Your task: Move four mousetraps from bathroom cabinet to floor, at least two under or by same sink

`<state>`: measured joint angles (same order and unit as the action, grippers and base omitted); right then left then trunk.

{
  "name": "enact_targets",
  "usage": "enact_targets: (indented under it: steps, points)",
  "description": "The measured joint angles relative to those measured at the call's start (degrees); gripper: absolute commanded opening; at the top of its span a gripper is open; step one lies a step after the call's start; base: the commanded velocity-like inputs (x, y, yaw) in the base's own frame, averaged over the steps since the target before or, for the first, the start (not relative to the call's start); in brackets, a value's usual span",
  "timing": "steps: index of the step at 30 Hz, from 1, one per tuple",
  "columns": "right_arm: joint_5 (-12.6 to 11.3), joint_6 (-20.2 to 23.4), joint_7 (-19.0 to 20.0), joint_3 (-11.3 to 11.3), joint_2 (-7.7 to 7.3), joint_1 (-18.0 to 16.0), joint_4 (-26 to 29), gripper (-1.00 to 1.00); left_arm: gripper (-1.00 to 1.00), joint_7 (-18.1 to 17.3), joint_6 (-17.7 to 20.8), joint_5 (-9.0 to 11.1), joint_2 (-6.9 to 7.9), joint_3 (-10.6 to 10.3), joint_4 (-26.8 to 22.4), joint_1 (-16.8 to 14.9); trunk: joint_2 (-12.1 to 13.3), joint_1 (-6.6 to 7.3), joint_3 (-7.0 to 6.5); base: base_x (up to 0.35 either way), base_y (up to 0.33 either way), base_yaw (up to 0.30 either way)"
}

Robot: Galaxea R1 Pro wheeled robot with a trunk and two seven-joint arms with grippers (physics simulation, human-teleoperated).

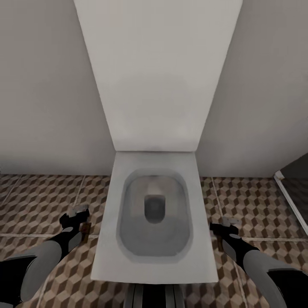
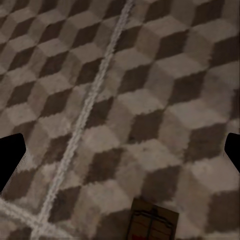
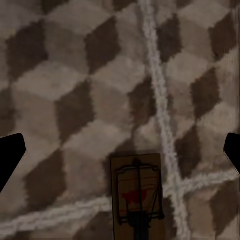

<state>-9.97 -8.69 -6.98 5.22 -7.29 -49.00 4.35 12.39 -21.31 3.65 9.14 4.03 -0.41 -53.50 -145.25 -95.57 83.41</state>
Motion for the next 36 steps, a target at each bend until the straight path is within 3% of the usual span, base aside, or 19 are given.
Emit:
enact_targets:
  steps: [36]
  points:
    - [0.0,0.0,0.0,0.0,0.00,0.0,0.0,1.00,1.00,0.0,0.0,-0.1,-0.08,0.0,0.0,0.0,0.5,0.93,-7.98,0.000,0.000,0.000]
